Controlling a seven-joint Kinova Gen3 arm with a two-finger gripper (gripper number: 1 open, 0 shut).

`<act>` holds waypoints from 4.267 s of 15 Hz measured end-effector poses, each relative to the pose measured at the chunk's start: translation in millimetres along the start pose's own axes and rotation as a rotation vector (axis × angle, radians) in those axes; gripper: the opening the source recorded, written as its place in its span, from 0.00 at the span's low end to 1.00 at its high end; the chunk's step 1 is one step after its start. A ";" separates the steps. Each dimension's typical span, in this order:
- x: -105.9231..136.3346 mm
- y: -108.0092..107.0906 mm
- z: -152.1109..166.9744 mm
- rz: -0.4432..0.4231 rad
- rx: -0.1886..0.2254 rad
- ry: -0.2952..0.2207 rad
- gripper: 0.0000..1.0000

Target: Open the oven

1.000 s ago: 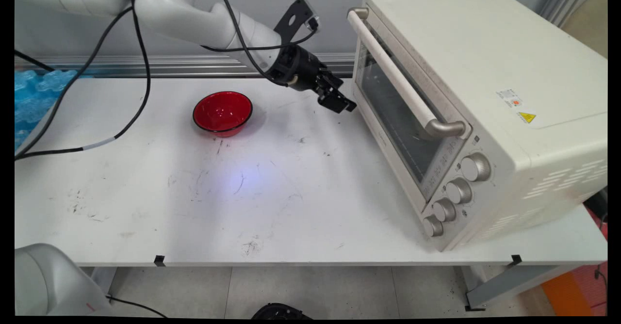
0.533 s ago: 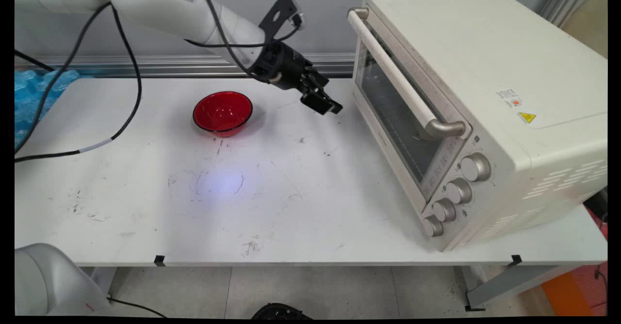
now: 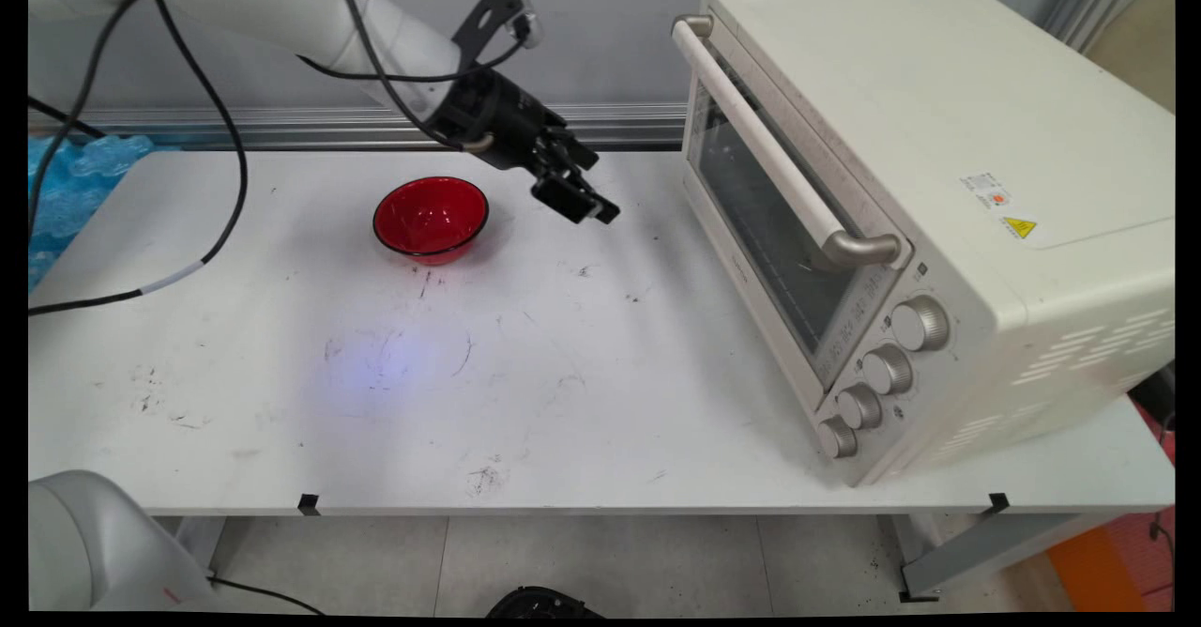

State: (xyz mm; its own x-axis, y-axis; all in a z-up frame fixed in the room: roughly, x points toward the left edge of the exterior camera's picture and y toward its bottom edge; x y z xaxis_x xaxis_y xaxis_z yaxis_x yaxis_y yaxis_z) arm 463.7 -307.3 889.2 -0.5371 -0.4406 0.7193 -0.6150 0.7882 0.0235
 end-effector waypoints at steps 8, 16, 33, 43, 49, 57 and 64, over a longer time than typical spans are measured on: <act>-5.8 2.5 -46.9 0.010 -0.039 -0.047 1.00; 10.9 2.4 -86.4 0.049 -0.060 -0.072 1.00; 72.8 -0.4 -123.3 0.060 -0.060 -0.054 1.00; 112.5 -3.2 -110.9 0.047 -0.056 -0.046 1.00; 142.5 -3.4 -93.1 0.055 -0.062 -0.042 1.00; 183.4 0.9 -63.8 0.058 -0.082 -0.041 1.00; 211.2 3.8 -37.4 0.053 -0.097 -0.070 0.00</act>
State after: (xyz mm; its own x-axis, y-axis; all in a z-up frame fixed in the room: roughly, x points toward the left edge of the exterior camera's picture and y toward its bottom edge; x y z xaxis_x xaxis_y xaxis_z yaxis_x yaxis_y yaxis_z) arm 369.5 -381.3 1067.2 -0.6088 -0.4231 0.6711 -0.5275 0.8477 0.0559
